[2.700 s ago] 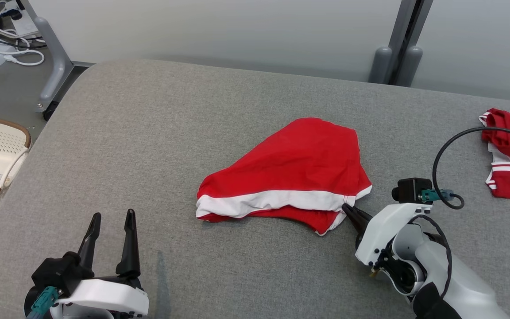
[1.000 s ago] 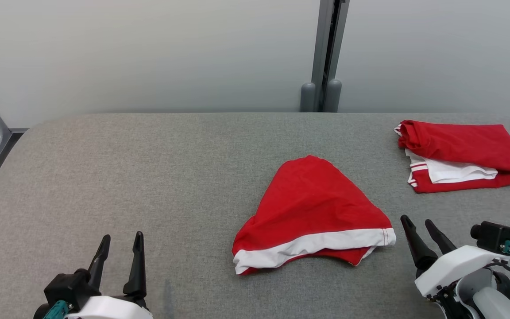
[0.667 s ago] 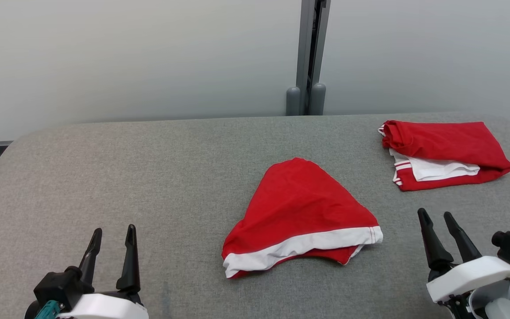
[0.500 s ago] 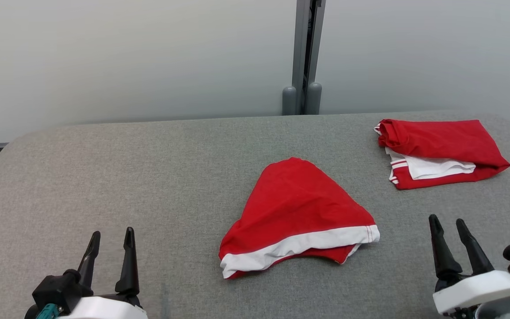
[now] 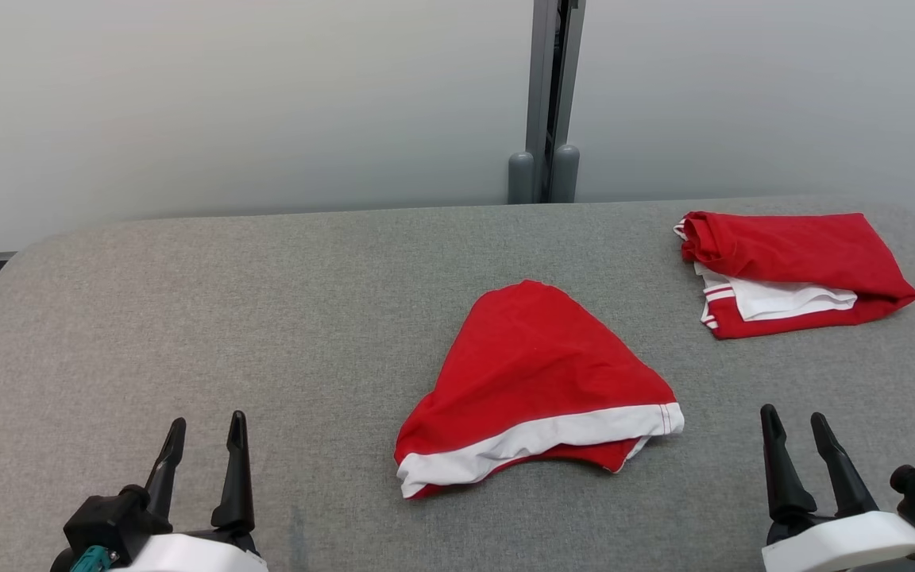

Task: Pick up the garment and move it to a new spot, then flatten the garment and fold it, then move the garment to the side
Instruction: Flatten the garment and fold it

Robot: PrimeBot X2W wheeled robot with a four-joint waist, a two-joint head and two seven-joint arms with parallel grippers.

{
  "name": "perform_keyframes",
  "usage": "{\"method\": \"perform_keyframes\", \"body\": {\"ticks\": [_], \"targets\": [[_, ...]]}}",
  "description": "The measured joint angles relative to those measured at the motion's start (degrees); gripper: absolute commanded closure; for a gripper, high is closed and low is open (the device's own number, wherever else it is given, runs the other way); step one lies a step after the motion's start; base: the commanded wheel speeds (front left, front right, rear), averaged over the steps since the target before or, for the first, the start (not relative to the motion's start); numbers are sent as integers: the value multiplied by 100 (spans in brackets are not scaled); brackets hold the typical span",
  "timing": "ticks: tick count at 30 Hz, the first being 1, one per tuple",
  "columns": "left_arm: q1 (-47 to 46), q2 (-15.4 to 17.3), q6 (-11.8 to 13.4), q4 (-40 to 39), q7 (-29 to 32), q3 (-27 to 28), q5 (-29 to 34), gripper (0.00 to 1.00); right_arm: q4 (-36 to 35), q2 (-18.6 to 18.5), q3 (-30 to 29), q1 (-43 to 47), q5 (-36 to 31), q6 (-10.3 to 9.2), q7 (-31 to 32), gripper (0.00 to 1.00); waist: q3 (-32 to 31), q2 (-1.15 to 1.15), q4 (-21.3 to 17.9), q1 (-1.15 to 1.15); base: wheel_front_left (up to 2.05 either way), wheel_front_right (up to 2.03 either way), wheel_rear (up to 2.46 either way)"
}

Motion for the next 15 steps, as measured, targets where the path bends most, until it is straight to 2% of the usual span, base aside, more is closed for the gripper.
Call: {"method": "perform_keyframes", "body": {"ticks": [15], "targets": [[-15, 0, -1, 102, 0, -65, -10, 0, -7, 38, 29, 1, -56, 0, 207, 0, -12, 0, 85, 0, 0, 0, 0]]}}
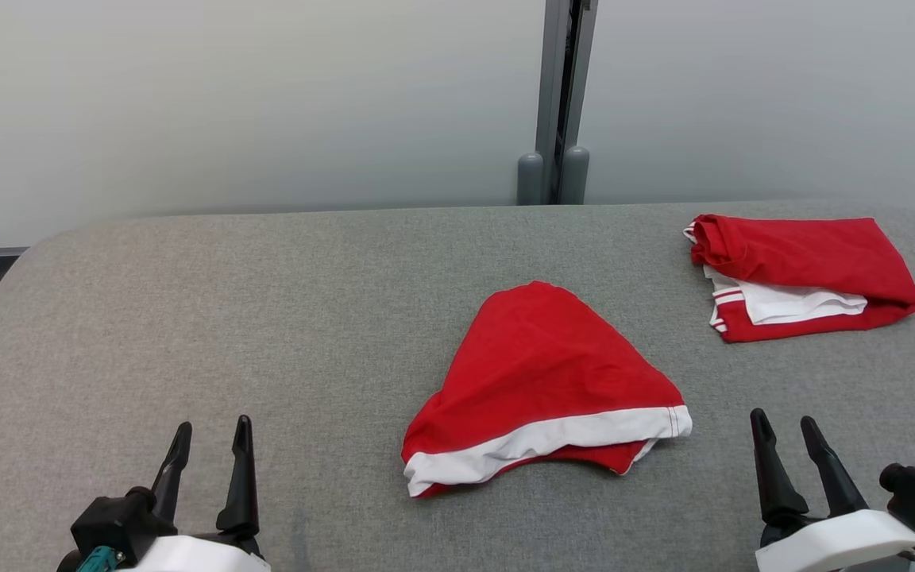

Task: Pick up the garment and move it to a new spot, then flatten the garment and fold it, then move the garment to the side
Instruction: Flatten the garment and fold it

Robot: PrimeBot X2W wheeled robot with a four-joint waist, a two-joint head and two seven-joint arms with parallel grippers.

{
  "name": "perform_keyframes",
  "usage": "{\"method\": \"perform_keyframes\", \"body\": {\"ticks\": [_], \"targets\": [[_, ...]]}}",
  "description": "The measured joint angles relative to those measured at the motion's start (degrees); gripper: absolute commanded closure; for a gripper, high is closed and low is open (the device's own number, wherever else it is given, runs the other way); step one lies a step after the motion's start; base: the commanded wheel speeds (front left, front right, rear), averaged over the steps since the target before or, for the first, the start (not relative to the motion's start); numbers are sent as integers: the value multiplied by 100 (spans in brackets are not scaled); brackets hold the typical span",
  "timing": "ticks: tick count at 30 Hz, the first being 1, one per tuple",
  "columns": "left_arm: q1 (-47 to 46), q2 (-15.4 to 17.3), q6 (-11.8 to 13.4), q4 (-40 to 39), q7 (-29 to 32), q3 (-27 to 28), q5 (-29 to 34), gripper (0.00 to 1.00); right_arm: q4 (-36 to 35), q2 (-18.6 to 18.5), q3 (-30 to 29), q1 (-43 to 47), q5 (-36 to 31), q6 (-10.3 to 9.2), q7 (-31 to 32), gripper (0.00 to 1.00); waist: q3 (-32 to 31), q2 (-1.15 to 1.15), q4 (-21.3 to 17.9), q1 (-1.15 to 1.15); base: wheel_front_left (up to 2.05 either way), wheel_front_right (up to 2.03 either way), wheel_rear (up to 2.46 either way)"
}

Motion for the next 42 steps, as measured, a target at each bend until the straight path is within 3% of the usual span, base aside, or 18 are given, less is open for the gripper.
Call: {"method": "perform_keyframes", "body": {"ticks": [8, 17, 29, 42], "targets": [[-3, 2, -89, 255, -1, -137, -189, 0, 30, -3, -1, -1, -4, 0, 105, 0, -14, 0, 37, 0, 0, 0, 0], [-174, -1, -303, 938, 724, -953, -659, 0, 93, -66, 354, -158, 7, 0, 467, 0, -4, 0, 17, 0, 0, 0, 0], [-573, -3, -370, 1257, 1644, -2243, -1054, 0, 751, -196, 771, -741, 501, 0, 1689, 0, 105, 0, 20, 0, 0, 0, 0], [-1383, -2, -191, 2086, 1256, -3059, -1544, 0, 1032, -310, 968, -1397, 665, 0, 2202, 0, 514, 0, 6, 0, 0, 0, 0]]}}
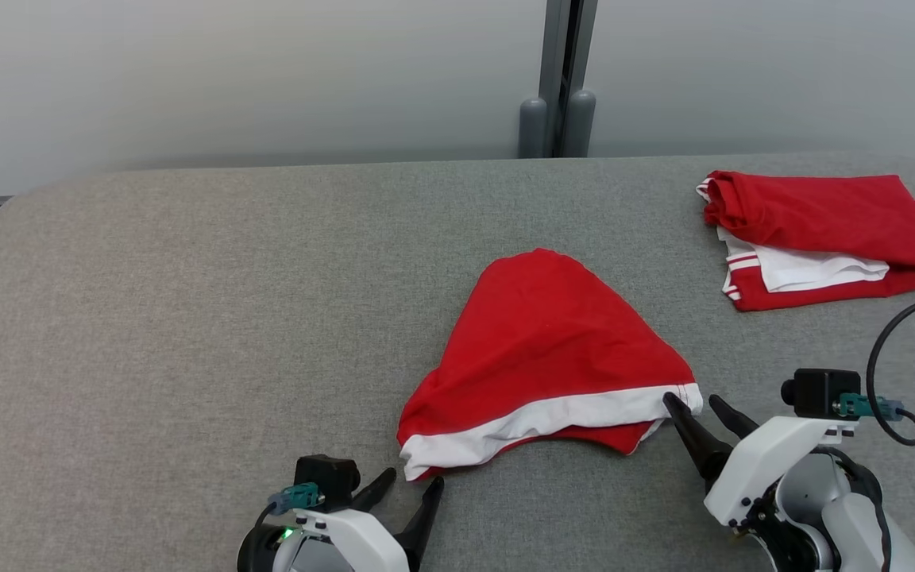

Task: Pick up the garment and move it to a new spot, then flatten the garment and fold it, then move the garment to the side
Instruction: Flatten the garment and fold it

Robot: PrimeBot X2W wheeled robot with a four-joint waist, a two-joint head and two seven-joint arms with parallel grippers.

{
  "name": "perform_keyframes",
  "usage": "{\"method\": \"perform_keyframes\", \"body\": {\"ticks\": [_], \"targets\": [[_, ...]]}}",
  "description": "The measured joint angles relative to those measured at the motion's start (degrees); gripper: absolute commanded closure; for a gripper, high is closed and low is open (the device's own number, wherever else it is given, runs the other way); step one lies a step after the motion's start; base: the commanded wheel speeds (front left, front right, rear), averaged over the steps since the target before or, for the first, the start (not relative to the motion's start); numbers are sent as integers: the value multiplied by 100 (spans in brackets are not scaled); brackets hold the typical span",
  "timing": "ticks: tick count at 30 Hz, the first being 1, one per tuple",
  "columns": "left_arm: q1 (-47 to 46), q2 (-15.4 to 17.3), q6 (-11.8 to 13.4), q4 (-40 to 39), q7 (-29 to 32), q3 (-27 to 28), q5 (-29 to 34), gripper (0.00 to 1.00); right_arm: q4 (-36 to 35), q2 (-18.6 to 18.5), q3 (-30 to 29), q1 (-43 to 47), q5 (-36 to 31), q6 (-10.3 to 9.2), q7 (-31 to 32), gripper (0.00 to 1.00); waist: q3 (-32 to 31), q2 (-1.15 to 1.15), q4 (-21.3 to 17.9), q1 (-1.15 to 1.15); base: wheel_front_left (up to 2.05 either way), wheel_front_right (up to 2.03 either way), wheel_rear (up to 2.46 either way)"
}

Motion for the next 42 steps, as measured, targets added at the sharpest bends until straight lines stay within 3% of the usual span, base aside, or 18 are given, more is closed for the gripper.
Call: {"method": "perform_keyframes", "body": {"ticks": [11, 13, 14, 17, 23, 25, 26, 28, 42], "targets": [[-567, 0, 42, 684, -425, -699, -552, 0, 212, 114, 56, -248, 98, 0, 158, 3, 226, 0, -33, 0, 0, 0, 0], [-643, 0, 46, 770, -464, -795, -644, 0, 216, 113, 83, -250, 121, 0, 157, 41, 243, 0, -37, 0, 0, 0, 0], [-664, 0, 67, 804, -486, -845, -684, 0, 218, 115, 96, -255, 132, 0, 157, 53, 250, 0, -40, 0, 0, 0, 0], [-755, 0, 67, 907, -561, -985, -811, 0, 234, 114, 108, -275, 167, 0, 152, 70, 269, 0, -43, 0, 0, 0, 0], [-909, 3, 67, 1071, -659, -1276, -1046, 0, 301, 108, 113, -332, 207, 0, 110, 76, 301, 0, -40, 0, 0, 0, 0], [-973, 2, 67, 1118, -684, -1367, -1124, 0, 303, 111, 123, -363, 209, 0, 108, 100, 308, 0, -46, 0, 0, 0, 0], [-987, 2, 68, 1133, -711, -1410, -1176, 6, 307, 114, 130, -364, 213, 0, 103, 100, 309, 0, -49, 0, 0, 0, 0], [-1014, 4, 76, 1170, -747, -1479, -1271, 100, 311, 114, 137, -364, 214, 0, 81, 100, 301, 0, -57, 0, 0, 0, 0], [-1061, 8, 181, 1400, -1016, -1773, -1471, 100, 47, 92, 162, -166, 467, 0, -144, 100, -19, 0, -39, 0, 0, 0, 0]]}}
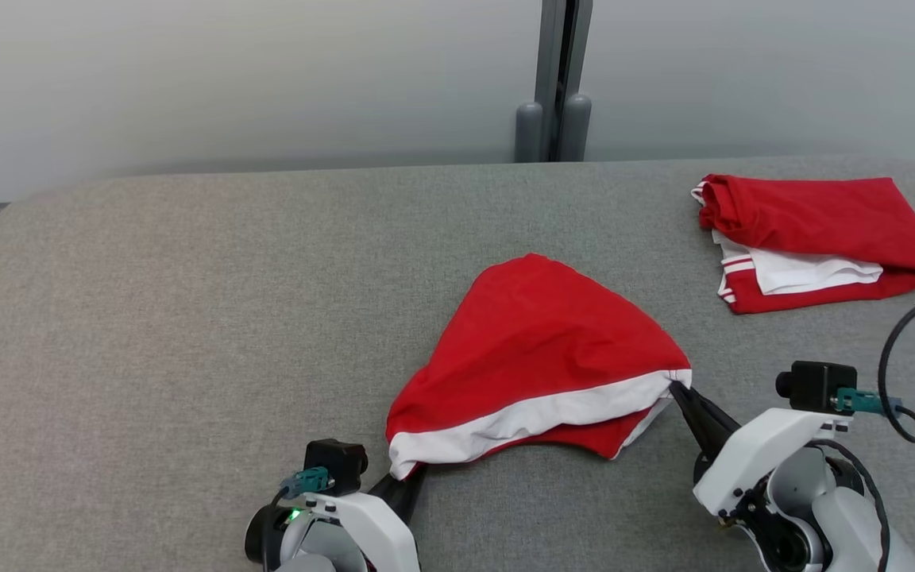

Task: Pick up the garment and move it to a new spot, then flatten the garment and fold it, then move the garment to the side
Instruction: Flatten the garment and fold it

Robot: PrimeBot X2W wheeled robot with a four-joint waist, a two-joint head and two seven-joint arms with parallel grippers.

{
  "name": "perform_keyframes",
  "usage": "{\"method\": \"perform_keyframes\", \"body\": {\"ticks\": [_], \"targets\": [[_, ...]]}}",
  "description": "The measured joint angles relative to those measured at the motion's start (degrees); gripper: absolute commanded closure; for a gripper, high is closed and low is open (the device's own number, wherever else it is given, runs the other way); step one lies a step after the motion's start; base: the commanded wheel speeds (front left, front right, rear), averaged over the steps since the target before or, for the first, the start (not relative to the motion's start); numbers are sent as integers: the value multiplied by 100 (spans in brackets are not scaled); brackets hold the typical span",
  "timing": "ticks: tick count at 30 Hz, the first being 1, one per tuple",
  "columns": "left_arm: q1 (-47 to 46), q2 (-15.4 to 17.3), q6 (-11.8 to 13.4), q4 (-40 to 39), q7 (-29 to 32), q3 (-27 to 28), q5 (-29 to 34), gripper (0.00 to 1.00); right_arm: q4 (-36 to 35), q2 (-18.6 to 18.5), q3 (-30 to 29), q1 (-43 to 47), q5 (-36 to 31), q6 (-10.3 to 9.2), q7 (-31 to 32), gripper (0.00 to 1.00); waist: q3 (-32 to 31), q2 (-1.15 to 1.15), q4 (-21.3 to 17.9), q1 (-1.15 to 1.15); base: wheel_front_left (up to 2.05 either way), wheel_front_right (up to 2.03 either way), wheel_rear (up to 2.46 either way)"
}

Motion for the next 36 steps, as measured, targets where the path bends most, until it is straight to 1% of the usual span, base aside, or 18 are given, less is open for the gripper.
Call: {"method": "perform_keyframes", "body": {"ticks": [3, 6, 9, 13, 17, 19, 24, 27, 29, 32, 35, 36], "targets": [[5, 37, 40, 0, -57, -7, 47, 100, -114, -9, -18, 80, 65, 0, -69, 100, -65, 0, 9, 0, 0, 0, 0], [16, 213, 134, -70, -123, -16, 174, 100, -347, -10, -63, 172, 176, 0, -203, 100, -160, 0, 8, 0, 0, 0, 0], [79, 453, 275, -288, -178, -27, 365, 100, -635, -14, -105, 292, 328, 0, -263, 100, -256, 0, 4, 0, 0, 0, 0], [108, 813, 468, -839, -222, -48, 710, 100, -1087, -40, -198, 575, 548, 0, -321, 100, -366, 0, 7, 0, 0, 0, 0], [356, 1239, 639, -1332, -193, -181, 945, 100, -1604, -55, -396, 885, 735, 0, -442, 100, -437, 0, -3, 0, 0, 0, 0], [441, 1466, 786, -1623, -99, -220, 1039, 100, -1892, -52, -510, 1039, 871, 0, -486, 100, -468, 0, -9, 1, 0, 0, 0], [689, 1978, 1165, -2579, 461, -336, 1178, 100, -2525, -63, -756, 1557, 1134, 0, -261, 100, -557, 0, -7, 0, 0, 0, 0], [870, 2206, 1333, -3204, 829, -377, 1154, 100, -2785, -60, -867, 1815, 1126, 0, 7, 100, -584, 0, -9, 1, 0, 0, 0], [925, 2299, 1422, -3584, 970, -334, 1077, 100, -2918, -26, -949, 1908, 1067, 0, 172, 100, -580, 0, -15, 0, 0, 0, 0], [918, 2425, 1449, -3876, 1361, -344, 988, 100, -2992, 41, -992, 1922, 878, 0, 466, 100, -537, 0, -23, 1, 0, 0, 0], [727, 2550, 1408, -3994, 1812, -354, 902, 100, -3023, 99, -955, 1796, 652, 0, 840, 100, -457, 0, -33, 0, 0, 0, 0], [600, 2576, 1361, -4016, 1981, -346, 866, 100, -3025, 135, -951, 1686, 587, 0, 936, 100, -424, 0, -42, 1, 0, 0, 0]]}}
